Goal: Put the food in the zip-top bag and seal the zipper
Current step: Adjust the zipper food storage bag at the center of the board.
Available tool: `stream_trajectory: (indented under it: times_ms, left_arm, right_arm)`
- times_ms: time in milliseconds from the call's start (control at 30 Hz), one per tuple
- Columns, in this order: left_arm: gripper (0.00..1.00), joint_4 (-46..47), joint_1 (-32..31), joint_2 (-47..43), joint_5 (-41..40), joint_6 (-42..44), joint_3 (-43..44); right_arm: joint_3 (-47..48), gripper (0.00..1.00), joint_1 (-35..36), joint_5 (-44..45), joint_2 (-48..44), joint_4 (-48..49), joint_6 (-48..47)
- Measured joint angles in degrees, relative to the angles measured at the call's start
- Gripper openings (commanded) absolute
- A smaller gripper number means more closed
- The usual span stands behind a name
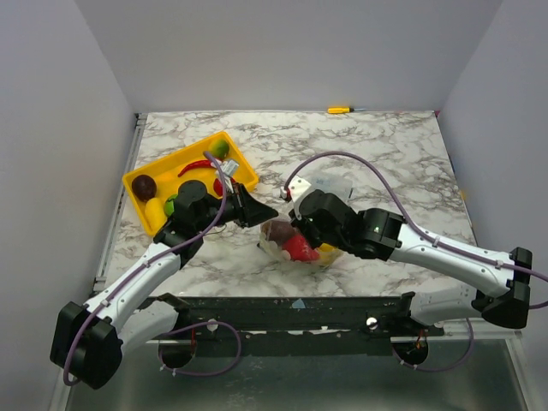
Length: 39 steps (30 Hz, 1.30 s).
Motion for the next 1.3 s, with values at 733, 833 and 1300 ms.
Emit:
stream_trajectory:
  times_ms: [733, 833, 1300]
  left_arm:
    - [0.0, 11.2, -10.2, 8.0, 5.2, 4.6, 4.0]
    - [0.0, 14.3, -10.9, 9.7, 5.8, 3.9, 3.7]
    - [0.63, 21.7, -12.0, 7.4, 3.9, 8.3, -5.4]
  right_arm:
    - [1.2, 0.01, 0.3, 13.2, -10.2, -13.6, 9.6]
    - [1.4, 0.01, 0.3, 12.7, -11.5, -14.8, 9.7]
    - [-0.3, 0.01, 0.3, 10.2, -11.9, -15.8, 8.7]
